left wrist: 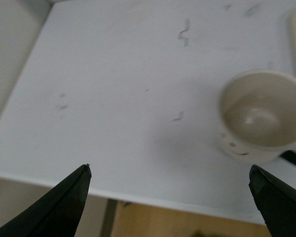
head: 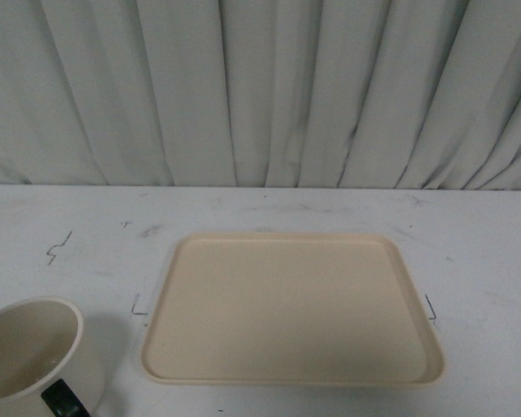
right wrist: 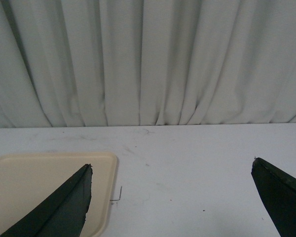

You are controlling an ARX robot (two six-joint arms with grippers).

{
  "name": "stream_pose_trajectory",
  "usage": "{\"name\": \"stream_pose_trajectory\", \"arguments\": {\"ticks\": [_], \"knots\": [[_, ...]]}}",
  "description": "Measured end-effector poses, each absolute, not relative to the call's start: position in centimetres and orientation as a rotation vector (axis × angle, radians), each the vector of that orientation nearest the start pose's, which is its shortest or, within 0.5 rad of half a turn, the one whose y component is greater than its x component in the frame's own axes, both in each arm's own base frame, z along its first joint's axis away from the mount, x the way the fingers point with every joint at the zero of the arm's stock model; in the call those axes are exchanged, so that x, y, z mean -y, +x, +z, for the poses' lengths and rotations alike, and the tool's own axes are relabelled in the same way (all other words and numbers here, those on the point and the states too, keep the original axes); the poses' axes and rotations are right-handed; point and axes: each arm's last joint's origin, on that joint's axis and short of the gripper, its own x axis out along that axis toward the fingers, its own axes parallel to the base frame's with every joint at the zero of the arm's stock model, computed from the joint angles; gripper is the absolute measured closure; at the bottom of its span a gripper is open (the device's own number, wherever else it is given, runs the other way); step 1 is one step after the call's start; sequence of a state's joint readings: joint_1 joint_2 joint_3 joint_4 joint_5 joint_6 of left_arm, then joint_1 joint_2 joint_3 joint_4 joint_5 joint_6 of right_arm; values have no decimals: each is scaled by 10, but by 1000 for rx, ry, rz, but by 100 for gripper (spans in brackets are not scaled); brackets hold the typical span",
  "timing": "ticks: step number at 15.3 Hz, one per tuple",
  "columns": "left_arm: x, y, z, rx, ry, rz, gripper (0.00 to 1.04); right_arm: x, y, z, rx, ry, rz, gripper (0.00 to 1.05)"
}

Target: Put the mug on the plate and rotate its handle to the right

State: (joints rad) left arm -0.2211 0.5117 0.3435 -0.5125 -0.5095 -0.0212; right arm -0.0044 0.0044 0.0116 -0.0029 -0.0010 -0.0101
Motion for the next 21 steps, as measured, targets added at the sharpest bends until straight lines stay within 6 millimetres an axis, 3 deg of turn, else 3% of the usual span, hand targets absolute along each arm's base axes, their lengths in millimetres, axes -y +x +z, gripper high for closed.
{"name": "stream_pose_trajectory", "arguments": {"ticks": [3, 9, 19, 20, 21], "knots": [[14, 155, 219, -729, 208, 206, 7, 0, 97, 167, 4, -10, -4, 6], [23, 229, 198, -925, 101, 13, 7, 0, 97, 167, 3, -10, -4, 6], [-1, 280, 135, -1107, 146, 31, 7, 0, 97, 167, 3, -10, -4, 6], [-1, 281, 131, -1113, 148, 33, 11, 0, 97, 167, 3, -10, -4, 6], [-3, 281, 128, -1127, 155, 38, 26, 0, 97, 167, 3, -10, -4, 6]]}}
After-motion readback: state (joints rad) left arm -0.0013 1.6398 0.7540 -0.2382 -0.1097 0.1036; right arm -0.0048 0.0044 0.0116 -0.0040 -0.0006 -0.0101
